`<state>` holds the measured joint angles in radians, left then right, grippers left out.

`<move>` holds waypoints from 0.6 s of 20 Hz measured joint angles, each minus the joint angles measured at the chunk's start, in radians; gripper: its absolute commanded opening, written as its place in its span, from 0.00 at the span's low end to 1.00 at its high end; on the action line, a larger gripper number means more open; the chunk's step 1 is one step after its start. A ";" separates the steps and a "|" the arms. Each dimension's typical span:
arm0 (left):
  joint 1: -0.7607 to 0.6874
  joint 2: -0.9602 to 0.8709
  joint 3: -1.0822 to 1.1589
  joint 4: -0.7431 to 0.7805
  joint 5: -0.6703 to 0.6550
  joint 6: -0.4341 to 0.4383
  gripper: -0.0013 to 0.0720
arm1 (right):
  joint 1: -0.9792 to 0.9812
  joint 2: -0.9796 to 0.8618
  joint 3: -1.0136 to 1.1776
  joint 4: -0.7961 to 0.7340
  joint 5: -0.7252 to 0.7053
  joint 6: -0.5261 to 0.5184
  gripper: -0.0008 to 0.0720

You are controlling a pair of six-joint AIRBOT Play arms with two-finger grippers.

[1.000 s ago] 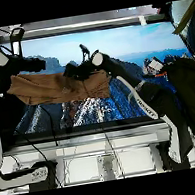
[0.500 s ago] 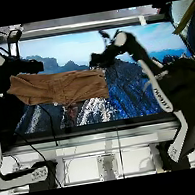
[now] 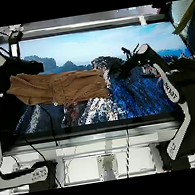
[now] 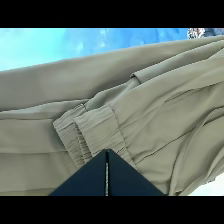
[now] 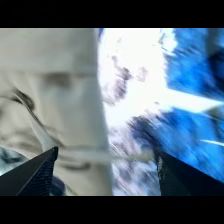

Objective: Fold the clothes and pants, and hang the long-sleeved shirts on hangers.

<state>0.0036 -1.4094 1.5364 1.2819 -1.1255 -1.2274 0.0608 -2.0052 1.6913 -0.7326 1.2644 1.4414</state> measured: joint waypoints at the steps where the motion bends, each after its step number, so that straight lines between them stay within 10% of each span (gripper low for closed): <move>1: 0.000 -0.004 0.000 0.000 -0.001 0.000 0.38 | 0.002 -0.020 -0.008 0.045 -0.005 -0.016 0.99; 2: 0.000 -0.006 0.000 0.000 -0.002 0.000 0.54 | 0.009 -0.035 -0.013 0.082 -0.015 -0.031 0.99; 8: -0.001 -0.015 0.000 0.001 -0.020 -0.002 0.51 | 0.103 -0.076 -0.026 0.163 -0.063 -0.070 0.95; 9: -0.001 -0.015 0.000 0.000 -0.021 -0.002 0.51 | 0.119 -0.078 -0.026 0.171 -0.068 -0.072 0.82; 10: -0.001 -0.016 0.000 0.001 -0.023 -0.001 0.50 | 0.137 -0.080 -0.026 0.174 -0.074 -0.074 0.46; 11: -0.001 -0.016 0.000 0.002 -0.029 -0.001 0.32 | 0.150 -0.081 -0.026 0.180 -0.074 -0.075 0.12; 12: -0.001 -0.016 0.000 0.006 -0.035 -0.001 0.03 | 0.161 -0.080 -0.026 0.199 -0.075 -0.077 0.07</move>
<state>0.0029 -1.4250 1.5364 1.2877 -1.1610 -1.2285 0.2218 -2.0853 1.6650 -0.5335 1.1892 1.3647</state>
